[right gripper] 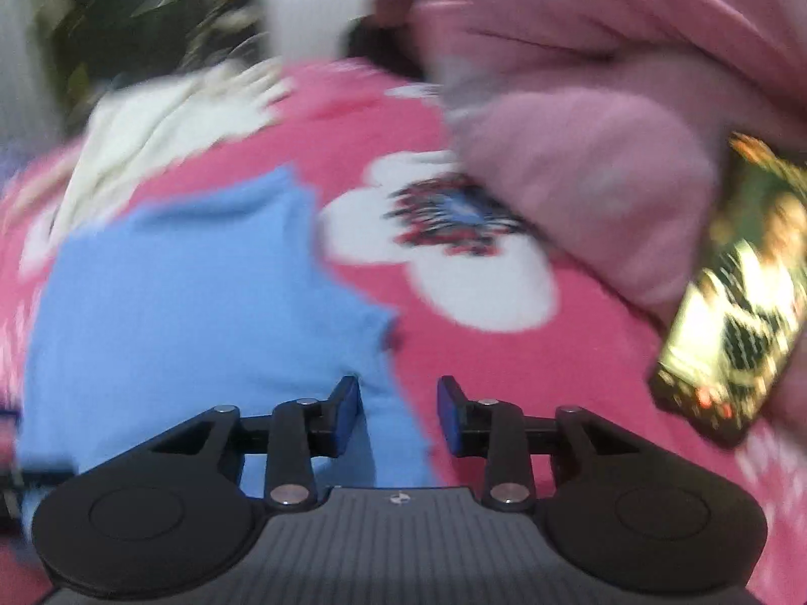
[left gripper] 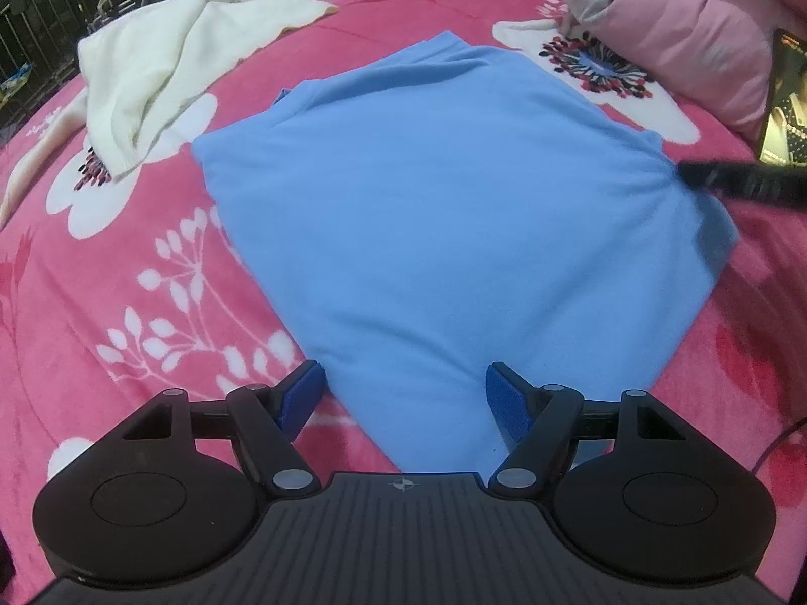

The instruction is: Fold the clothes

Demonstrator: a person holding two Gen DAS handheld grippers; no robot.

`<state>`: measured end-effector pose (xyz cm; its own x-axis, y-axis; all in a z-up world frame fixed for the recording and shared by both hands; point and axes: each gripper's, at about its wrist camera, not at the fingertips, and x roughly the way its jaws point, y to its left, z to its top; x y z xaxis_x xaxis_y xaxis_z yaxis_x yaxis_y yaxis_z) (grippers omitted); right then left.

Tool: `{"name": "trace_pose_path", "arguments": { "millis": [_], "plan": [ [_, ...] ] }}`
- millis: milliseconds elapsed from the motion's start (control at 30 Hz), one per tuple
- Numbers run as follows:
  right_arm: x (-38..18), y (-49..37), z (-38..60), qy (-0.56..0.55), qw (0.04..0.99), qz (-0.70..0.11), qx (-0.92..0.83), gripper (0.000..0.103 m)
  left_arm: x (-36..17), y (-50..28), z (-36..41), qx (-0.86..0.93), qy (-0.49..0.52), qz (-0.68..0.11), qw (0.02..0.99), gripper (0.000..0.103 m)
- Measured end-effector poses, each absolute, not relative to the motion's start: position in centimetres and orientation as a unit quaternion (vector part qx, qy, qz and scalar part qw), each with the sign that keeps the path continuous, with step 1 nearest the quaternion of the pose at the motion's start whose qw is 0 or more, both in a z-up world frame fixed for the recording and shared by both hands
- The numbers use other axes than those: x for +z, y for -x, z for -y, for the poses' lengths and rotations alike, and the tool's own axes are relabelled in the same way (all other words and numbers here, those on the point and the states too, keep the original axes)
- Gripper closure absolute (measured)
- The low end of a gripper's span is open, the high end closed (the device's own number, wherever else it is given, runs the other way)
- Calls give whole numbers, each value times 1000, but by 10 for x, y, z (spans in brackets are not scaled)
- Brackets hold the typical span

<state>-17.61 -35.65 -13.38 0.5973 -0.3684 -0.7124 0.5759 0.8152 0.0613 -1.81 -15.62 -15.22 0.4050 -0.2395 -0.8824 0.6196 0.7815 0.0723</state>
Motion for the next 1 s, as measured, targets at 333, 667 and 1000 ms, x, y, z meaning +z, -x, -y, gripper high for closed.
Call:
{"name": "trace_pose_path", "arguments": {
  "millis": [333, 667, 1000],
  "plan": [
    [-128, 154, 335, -107, 904, -344, -230, 67, -153, 17, 156, -262, -197, -478, 815, 28],
    [-147, 148, 368, -218, 888, -313, -255, 60, -154, 16, 155, -264, -197, -477, 815, 26],
    [-140, 184, 403, -327, 867, -251, -281, 59, -135, -3, 109, -310, -107, -432, 840, 26]
  ]
}}
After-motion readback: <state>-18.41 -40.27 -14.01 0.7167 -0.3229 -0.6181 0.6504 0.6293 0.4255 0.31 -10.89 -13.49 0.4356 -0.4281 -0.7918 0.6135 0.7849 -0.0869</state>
